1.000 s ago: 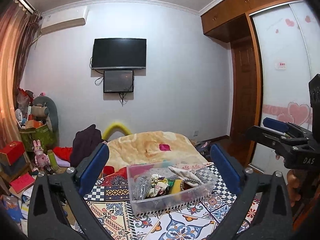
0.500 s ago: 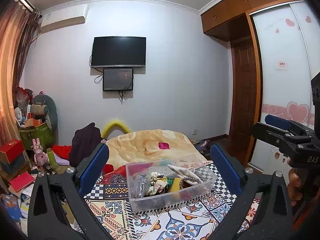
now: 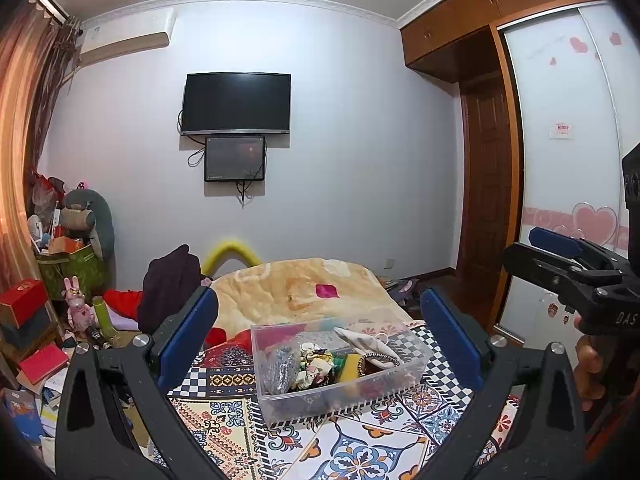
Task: Organize soft objects
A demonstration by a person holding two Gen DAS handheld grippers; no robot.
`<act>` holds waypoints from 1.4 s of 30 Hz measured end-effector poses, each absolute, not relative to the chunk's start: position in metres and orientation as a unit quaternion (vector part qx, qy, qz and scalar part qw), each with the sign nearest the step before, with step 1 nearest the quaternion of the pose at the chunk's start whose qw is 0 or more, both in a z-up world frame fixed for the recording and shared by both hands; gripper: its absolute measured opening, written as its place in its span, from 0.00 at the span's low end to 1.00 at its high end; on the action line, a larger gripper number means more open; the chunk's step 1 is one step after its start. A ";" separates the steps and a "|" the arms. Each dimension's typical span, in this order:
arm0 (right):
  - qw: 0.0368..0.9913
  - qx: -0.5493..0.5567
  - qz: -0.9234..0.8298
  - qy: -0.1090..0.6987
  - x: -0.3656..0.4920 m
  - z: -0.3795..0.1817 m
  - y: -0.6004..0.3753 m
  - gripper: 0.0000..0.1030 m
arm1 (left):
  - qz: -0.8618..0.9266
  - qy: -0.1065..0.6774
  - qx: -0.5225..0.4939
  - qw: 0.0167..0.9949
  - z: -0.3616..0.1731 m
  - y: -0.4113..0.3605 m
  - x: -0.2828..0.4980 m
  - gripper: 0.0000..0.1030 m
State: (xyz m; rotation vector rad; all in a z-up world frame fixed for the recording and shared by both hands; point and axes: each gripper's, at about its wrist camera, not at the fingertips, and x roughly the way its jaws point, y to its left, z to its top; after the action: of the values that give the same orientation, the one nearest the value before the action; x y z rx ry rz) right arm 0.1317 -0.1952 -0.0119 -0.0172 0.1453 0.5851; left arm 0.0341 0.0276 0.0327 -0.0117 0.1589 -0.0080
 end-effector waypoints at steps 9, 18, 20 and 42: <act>0.954 -0.009 0.290 0.071 0.133 -0.011 -0.197 1.00 | -0.004 0.079 -0.004 0.997 0.033 0.027 0.032 1.00; 0.954 -0.009 0.290 0.070 0.135 -0.010 -0.198 1.00 | -0.005 0.079 -0.004 0.997 0.033 0.028 0.031 1.00; 0.954 -0.010 0.291 0.070 0.134 -0.009 -0.198 1.00 | -0.006 0.078 -0.004 0.997 0.033 0.028 0.031 1.00; 0.955 -0.015 0.288 0.075 0.138 -0.010 -0.197 1.00 | -0.025 0.087 -0.009 0.996 0.033 0.031 0.033 1.00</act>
State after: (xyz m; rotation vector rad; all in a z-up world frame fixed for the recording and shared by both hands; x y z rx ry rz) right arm 0.1378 -0.1973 -0.0104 -0.0299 0.1517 0.5843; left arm 0.0327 0.0309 0.0329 -0.0183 0.1736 -0.0506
